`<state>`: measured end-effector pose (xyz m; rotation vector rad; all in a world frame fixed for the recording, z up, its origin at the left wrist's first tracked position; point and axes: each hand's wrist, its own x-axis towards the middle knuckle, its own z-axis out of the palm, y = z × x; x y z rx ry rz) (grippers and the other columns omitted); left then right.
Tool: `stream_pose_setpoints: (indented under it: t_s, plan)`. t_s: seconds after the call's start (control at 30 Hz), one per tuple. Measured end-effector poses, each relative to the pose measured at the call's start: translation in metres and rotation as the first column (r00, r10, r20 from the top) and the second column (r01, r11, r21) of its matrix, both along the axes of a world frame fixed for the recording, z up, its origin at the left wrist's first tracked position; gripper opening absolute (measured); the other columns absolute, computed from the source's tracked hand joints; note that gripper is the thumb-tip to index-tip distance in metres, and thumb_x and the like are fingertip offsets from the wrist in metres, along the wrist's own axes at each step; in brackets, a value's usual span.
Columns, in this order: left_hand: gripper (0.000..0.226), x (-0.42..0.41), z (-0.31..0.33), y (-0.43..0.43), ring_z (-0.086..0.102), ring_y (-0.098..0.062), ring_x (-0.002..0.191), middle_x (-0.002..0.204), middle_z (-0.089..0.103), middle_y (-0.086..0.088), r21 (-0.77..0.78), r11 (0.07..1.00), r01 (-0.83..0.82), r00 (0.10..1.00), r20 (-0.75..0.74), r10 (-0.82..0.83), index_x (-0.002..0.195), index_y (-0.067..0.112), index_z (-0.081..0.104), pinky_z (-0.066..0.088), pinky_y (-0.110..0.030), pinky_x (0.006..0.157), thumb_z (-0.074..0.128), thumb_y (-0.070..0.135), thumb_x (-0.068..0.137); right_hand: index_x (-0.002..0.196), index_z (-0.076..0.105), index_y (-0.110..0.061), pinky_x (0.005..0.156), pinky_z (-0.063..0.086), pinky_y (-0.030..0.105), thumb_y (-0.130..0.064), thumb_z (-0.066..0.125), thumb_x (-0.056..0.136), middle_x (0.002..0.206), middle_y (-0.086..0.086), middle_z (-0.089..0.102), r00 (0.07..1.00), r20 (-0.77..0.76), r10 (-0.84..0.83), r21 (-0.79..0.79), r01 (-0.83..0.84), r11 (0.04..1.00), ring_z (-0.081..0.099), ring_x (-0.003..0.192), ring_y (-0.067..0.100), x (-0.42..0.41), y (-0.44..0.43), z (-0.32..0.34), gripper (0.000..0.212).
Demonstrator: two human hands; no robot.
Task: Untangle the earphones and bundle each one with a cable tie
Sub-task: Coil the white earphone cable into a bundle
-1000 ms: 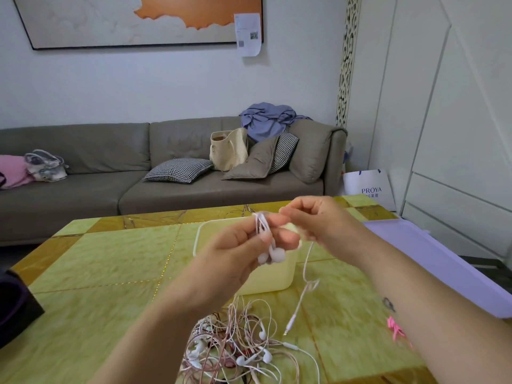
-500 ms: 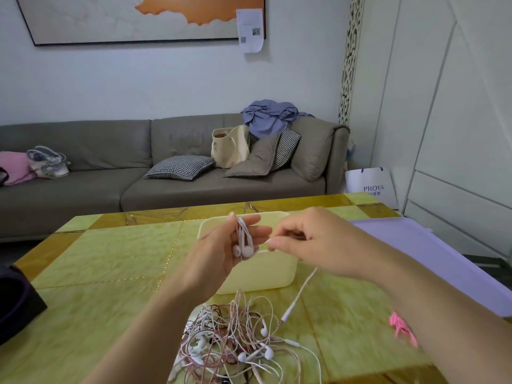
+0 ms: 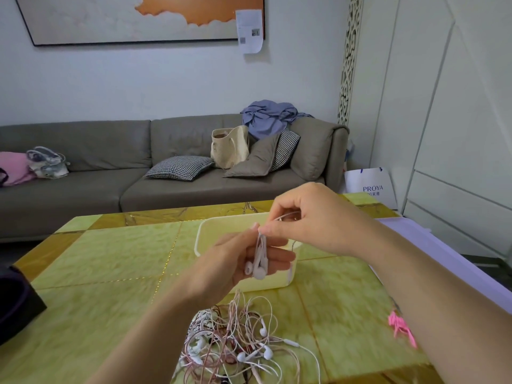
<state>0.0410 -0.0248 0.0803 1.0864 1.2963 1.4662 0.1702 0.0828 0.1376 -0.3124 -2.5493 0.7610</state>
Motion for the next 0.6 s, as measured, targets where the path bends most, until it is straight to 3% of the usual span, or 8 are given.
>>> stream_pose_setpoints:
  t_s: [0.17,0.27,0.37,0.47,0.6]
  plan:
    - [0.040,0.003,0.003,-0.004,0.070,-0.028,0.082,0.088,0.071,-0.020,0.054,0.997,0.055,0.996,0.071,-0.059,0.095,0.002,0.071,0.057,-0.034,0.078,0.046,0.032,0.087,0.069,0.069,-0.015,0.052,0.032,0.015,-0.041,0.075,0.075,0.055,-0.009,0.051,0.998,-0.038,0.040,-0.133,-0.045,0.990,0.040,0.052,0.001,-0.013,0.018,0.000,0.027]
    - [0.038,0.004,0.008,-0.005,0.069,-0.026,0.070,0.074,0.069,-0.017,0.133,0.989,0.065,0.972,0.216,-0.093,0.086,0.002,0.073,0.058,-0.037,0.075,0.044,0.027,0.083,0.058,0.062,-0.023,0.051,0.029,0.018,-0.049,0.066,0.071,0.054,-0.008,0.044,0.992,-0.124,0.035,-0.311,-0.072,0.948,0.035,0.052,0.004,-0.021,0.024,-0.019,0.029]
    - [0.019,0.004,0.017,-0.005,0.067,-0.019,0.062,0.065,0.066,-0.007,0.226,0.974,-0.026,0.904,0.421,-0.074,0.077,0.006,0.076,0.057,-0.039,0.076,0.060,0.017,0.081,0.050,0.060,-0.028,0.048,0.027,0.016,-0.041,0.059,0.082,0.049,-0.013,0.041,0.986,-0.165,0.017,-0.422,-0.086,0.903,0.033,0.048,0.003,-0.025,0.021,-0.044,0.034]
    - [0.032,-0.006,0.021,-0.001,0.069,-0.015,0.064,0.068,0.068,-0.002,0.254,0.942,-0.218,0.769,0.639,0.005,0.079,0.006,0.077,0.059,-0.038,0.070,0.049,0.022,0.083,0.070,0.067,-0.025,0.052,0.035,0.017,-0.028,0.056,0.093,0.052,-0.008,0.045,0.996,-0.067,0.056,-0.396,-0.078,0.915,0.041,0.050,0.006,-0.025,0.019,-0.061,0.026]
    - [0.031,-0.024,0.018,0.006,0.071,-0.013,0.072,0.078,0.073,-0.001,0.231,0.877,-0.421,0.633,0.767,0.102,0.098,0.006,0.065,0.057,-0.040,0.074,0.038,0.021,0.099,0.098,0.066,-0.023,0.054,0.041,0.017,-0.019,0.047,0.099,0.053,-0.010,0.049,0.984,0.126,0.126,-0.442,-0.058,0.895,0.045,0.049,0.009,-0.021,0.015,-0.072,0.019]
